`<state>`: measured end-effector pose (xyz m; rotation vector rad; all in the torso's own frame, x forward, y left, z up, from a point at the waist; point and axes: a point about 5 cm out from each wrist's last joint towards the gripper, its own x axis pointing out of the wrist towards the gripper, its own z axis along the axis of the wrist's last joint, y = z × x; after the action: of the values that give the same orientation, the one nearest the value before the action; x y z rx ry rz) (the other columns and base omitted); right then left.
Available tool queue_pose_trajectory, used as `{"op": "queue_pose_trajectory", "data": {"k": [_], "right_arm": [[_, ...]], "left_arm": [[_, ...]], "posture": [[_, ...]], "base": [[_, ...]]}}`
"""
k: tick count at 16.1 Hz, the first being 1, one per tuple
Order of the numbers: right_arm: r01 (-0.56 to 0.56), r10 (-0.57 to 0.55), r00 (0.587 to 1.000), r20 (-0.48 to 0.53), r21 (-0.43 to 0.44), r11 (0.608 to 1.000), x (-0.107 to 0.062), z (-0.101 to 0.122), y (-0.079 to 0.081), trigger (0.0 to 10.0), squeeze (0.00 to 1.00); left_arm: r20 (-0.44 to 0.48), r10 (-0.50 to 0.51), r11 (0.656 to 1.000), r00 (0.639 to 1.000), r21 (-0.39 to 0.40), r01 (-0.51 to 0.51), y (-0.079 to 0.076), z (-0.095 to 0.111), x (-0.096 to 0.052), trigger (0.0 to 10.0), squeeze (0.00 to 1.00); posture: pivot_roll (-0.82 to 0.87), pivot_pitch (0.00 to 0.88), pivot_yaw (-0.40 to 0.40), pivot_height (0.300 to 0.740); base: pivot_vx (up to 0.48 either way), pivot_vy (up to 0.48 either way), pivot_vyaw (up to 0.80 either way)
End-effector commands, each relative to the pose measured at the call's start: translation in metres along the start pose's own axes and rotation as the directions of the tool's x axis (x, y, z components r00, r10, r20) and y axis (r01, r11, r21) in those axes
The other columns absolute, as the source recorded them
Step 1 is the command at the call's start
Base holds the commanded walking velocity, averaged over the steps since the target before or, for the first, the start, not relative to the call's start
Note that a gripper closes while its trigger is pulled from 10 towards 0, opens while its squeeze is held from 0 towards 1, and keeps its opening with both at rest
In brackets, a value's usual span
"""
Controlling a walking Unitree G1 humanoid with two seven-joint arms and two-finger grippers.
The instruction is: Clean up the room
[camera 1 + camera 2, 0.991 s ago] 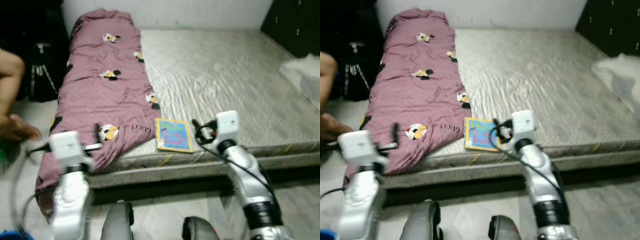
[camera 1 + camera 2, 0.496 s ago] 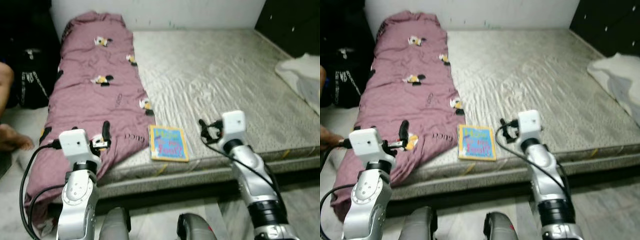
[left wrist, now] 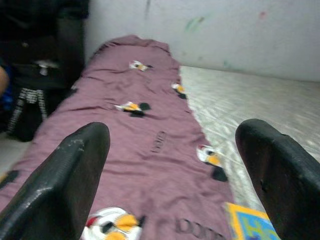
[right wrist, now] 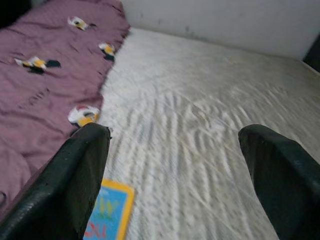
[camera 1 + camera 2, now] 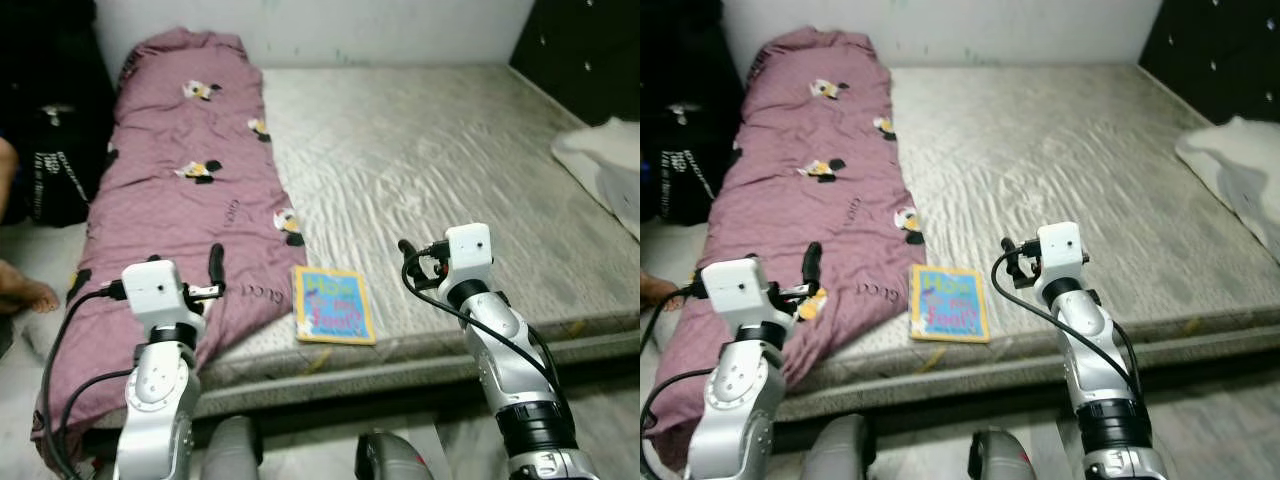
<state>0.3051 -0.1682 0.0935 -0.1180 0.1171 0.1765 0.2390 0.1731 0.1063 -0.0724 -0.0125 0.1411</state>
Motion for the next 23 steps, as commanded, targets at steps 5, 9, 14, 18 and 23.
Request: {"op": "queue_pose_trajectory", "data": {"k": [5, 9, 14, 18, 23], "right_arm": [[-0.016, 0.016, 0.999, 0.029, -0.001, 1.000, 0.004, 0.008, 0.006, 10.0, 0.00], [0.012, -0.013, 1.000, 0.023, 0.023, 1.000, 0.000, 0.005, 0.003, 10.0, 0.00], [0.024, -0.024, 1.000, 0.011, 0.028, 0.999, -0.004, 0.006, 0.001, 10.0, 0.00], [0.038, -0.038, 0.999, 0.000, 0.029, 0.999, -0.006, 0.004, -0.002, 10.0, 0.00], [0.025, -0.025, 1.000, -0.001, 0.017, 1.000, -0.001, 0.005, 0.001, 10.0, 0.00]], "left_arm": [[-0.010, 0.030, 0.999, 0.999, 0.020, -0.030, 0.005, 0.001, 0.001, 10.0, 0.00], [-0.046, 0.059, 0.998, 0.997, 0.035, -0.057, 0.021, 0.000, -0.004, 10.0, 0.00], [-0.110, 0.029, 0.997, 0.994, 0.081, -0.020, 0.024, -0.005, 0.004, 10.0, 0.00], [-0.073, 0.047, 0.998, 0.996, 0.055, -0.043, 0.024, 0.002, 0.011, 10.0, 0.00], [-0.053, 0.042, 0.998, 0.998, 0.044, -0.040, 0.020, 0.006, 0.013, 10.0, 0.00]], "posture": [[0.01, 0.000, -0.043, 0.660], [0.02, 0.000, -0.030, 0.626], [0.00, 0.035, -0.023, 0.577], [-0.01, 0.050, -0.030, 0.577], [0.00, 0.037, -0.031, 0.577]], "base": [[0.061, 0.000, 0.00], [0.000, 0.000, 0.00], [0.000, 0.000, 0.00], [0.000, 0.000, 0.00], [0.000, 0.000, 0.00]]}}
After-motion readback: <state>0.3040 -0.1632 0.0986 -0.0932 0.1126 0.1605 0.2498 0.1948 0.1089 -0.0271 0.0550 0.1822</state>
